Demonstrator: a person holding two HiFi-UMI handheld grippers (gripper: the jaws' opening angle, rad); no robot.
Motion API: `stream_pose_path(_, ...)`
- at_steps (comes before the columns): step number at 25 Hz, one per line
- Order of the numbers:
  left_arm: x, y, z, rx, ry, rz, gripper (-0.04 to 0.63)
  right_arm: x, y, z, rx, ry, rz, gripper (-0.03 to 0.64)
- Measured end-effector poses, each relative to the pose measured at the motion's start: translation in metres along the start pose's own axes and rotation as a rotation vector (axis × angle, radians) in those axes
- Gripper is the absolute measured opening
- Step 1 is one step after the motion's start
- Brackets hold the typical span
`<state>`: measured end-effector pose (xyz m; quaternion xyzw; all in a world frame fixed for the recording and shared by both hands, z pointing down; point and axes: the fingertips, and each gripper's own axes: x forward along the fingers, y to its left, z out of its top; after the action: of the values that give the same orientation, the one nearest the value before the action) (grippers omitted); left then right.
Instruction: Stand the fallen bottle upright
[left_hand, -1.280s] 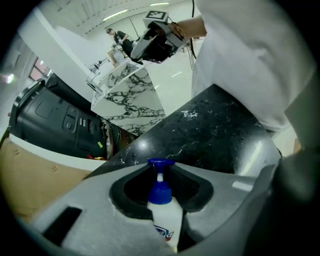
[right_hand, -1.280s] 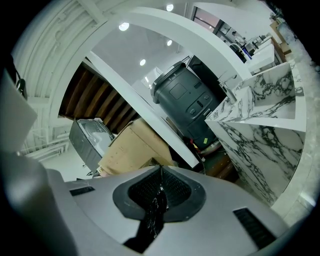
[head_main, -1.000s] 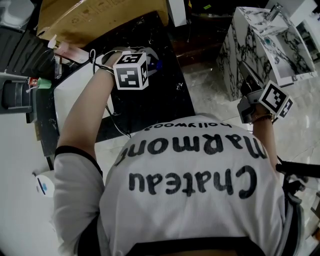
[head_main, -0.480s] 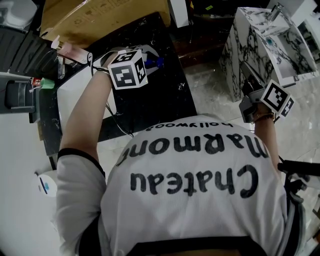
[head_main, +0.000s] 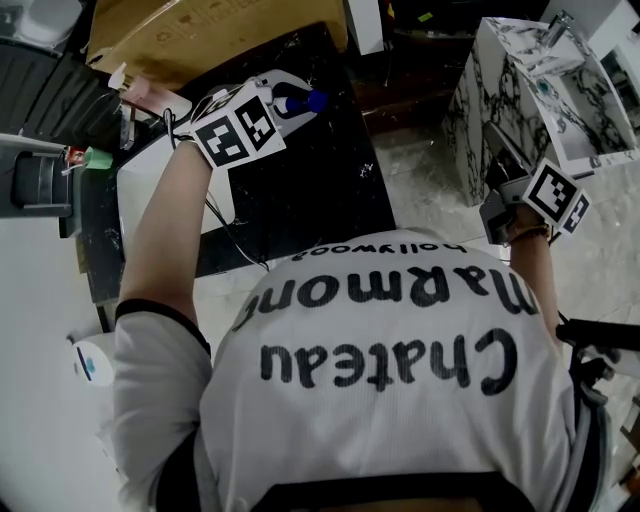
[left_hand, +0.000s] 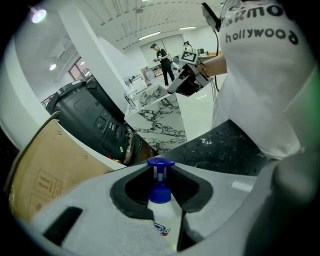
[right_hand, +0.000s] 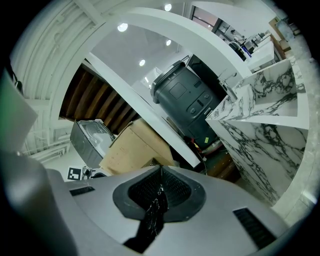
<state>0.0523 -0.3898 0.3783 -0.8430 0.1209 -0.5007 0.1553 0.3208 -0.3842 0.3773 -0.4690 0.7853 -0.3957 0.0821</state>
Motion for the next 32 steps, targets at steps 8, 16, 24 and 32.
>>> stream_pose_path(8,-0.035,0.028,0.007,-0.144,-0.128,0.108,0.087,-0.001,-0.001,-0.004,0.018,0.027,-0.044,0.018)
stream_pose_path(16,-0.068,0.057,0.0,-0.31,-0.252,0.246,0.086,0.007,0.008,-0.003,-0.014,0.046,-0.001,0.018)
stream_pose_path(24,-0.096,0.073,-0.019,-0.511,-0.412,0.352,0.086,0.01,0.009,-0.01,-0.013,0.084,-0.057,0.018)
stream_pose_path(32,-0.11,0.076,-0.034,-0.596,-0.479,0.392,0.086,0.022,0.018,-0.015,-0.025,0.103,-0.018,0.018)
